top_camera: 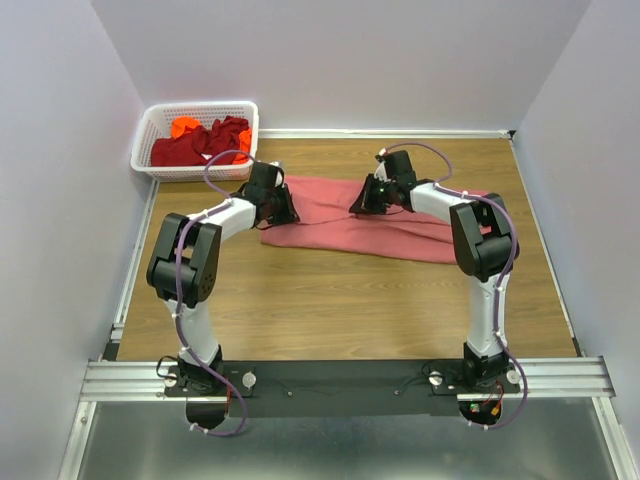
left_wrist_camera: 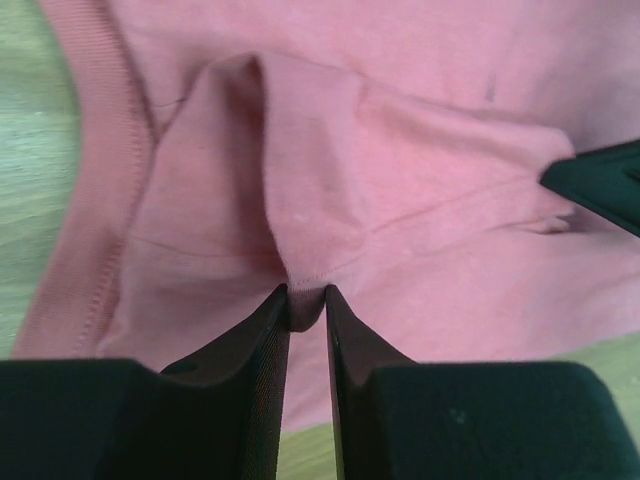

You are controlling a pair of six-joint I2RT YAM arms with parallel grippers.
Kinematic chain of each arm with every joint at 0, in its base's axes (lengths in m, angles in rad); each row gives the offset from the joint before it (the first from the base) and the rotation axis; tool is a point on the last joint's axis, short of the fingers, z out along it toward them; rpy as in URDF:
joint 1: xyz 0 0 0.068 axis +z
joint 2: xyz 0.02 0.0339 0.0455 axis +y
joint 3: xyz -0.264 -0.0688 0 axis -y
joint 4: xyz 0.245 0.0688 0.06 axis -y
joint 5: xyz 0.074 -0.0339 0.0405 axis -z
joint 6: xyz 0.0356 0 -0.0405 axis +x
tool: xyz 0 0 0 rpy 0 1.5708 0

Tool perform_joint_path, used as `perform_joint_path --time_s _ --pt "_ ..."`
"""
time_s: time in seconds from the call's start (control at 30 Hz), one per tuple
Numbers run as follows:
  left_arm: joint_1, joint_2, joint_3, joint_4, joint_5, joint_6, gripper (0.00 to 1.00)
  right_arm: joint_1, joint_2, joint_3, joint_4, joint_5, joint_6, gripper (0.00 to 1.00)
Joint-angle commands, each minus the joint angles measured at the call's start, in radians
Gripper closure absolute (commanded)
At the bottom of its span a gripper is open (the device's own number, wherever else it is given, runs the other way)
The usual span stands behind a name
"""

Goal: Fold and stack the t-shirts
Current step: Fold the tshirt

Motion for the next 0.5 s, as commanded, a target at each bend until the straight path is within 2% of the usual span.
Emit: perform_joint_path --time_s 0.0,0.07,0.1,0.17,0.23,0.47 --pt "0.01 0.028 0.002 -0.028 -0.064 -0.009 0.71 -0.008 0.004 0.01 -0.051 0.058 -0.053 0.89" --pt "0.01 0.024 0.002 -0.028 -0.064 -0.009 0.62 -0.006 -0.005 0.014 -0.066 0.064 -0.069 0.84" --pt "0.01 0.012 0.003 -0.03 -0.064 -0.009 0.51 -0.004 -0.01 0.022 -0.072 0.066 -0.073 0.82" --pt "0.01 -0.004 0.003 -0.034 -0.069 -0.007 0.4 -0.006 -0.033 0.031 -0.1 0.077 -0.092 0.69" --pt "0.01 -0.034 0.008 -0.053 -0.08 -0.003 0.24 -0.006 -0.06 0.036 -0.121 0.115 -0.113 0.56" --pt "0.008 -0.166 0.01 -0.106 -0.136 0.022 0.22 -0.023 -0.243 -0.016 -0.288 0.311 -0.219 0.35"
